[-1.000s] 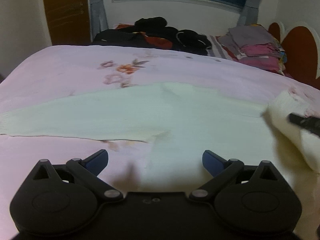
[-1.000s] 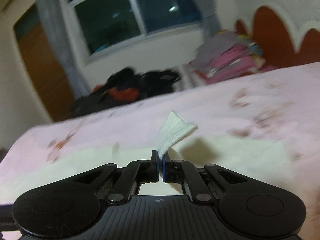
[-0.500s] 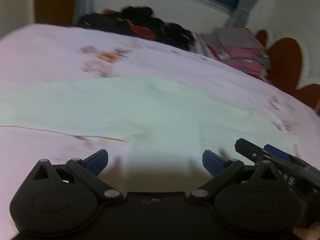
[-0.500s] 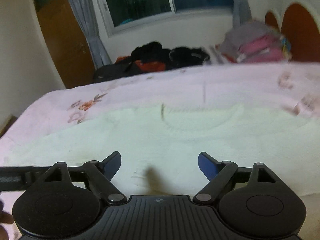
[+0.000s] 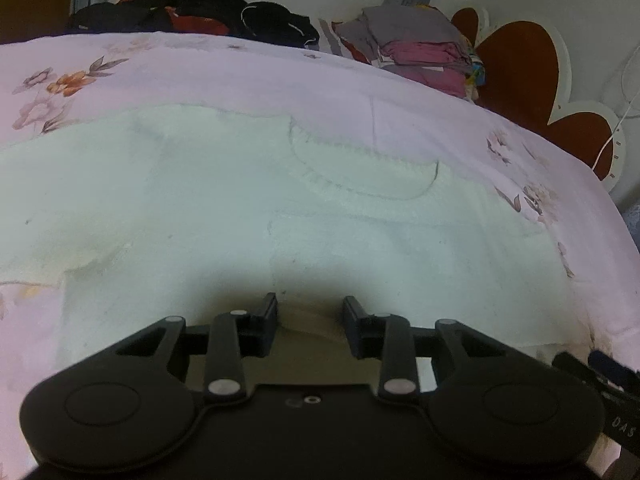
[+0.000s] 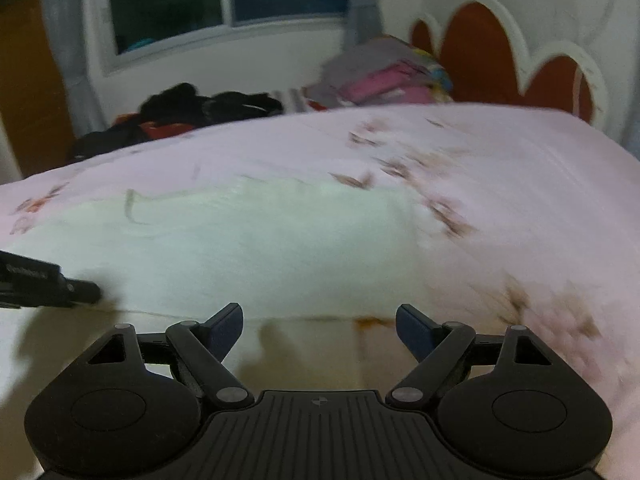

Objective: Fold small clothes

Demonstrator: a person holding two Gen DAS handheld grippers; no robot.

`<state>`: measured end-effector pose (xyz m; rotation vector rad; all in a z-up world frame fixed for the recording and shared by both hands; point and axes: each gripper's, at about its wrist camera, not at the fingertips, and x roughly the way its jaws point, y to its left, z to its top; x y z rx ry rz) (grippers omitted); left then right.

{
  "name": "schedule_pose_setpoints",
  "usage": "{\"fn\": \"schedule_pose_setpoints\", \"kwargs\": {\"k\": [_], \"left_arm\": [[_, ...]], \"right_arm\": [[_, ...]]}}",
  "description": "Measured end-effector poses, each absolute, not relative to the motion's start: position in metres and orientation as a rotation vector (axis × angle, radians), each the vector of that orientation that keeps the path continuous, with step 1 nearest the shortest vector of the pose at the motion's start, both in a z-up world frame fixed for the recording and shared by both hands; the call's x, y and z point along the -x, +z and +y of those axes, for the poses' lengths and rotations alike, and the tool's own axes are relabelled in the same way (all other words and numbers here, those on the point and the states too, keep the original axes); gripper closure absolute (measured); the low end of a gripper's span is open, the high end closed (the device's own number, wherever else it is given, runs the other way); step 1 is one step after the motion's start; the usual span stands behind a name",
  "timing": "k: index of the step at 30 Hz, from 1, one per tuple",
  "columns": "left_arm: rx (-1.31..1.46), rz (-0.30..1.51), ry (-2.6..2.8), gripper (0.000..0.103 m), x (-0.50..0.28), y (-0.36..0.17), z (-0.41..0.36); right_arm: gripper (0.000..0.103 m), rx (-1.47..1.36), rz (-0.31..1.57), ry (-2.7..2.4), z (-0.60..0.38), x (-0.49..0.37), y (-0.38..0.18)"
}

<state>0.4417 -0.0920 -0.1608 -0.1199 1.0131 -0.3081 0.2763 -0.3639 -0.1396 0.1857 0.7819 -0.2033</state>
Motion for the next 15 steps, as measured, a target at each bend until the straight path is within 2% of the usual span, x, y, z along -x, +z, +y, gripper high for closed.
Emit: {"fn": "schedule_pose_setpoints", "kwargs": {"k": [1, 2, 8, 9, 10, 15], "left_arm": [[0.118, 1.009, -0.307, 0.087, -0.441, -0.161, -0.093], [0.129, 1.008, -0.316, 0.094, -0.442, -0.161, -0.095], [0.213, 0.943, -0.370, 0.096, -0.443, -0.129, -0.091], [0.230, 0.920, -0.382, 0.096, -0.444, -0.118, -0.089], [0.247, 0.900, -0.392, 0.096, -0.445, -0.109, -0.087], [0.278, 0.791, -0.388, 0.096, -0.453, -0.072, -0.065]], "right_arm": [[0.019, -0.201, 0.790, -0.217, -0.368, -0.275, -0.143], [0.019, -0.214, 0.799, -0.227, -0.372, -0.275, -0.144], [0.021, -0.288, 0.822, -0.262, -0.382, -0.280, -0.152], [0.025, -0.293, 0.822, -0.269, -0.383, -0.282, -0.153], [0.036, -0.304, 0.827, -0.273, -0.383, -0.285, -0.154], [0.041, -0.349, 0.816, -0.309, -0.387, -0.302, -0.158]]}}
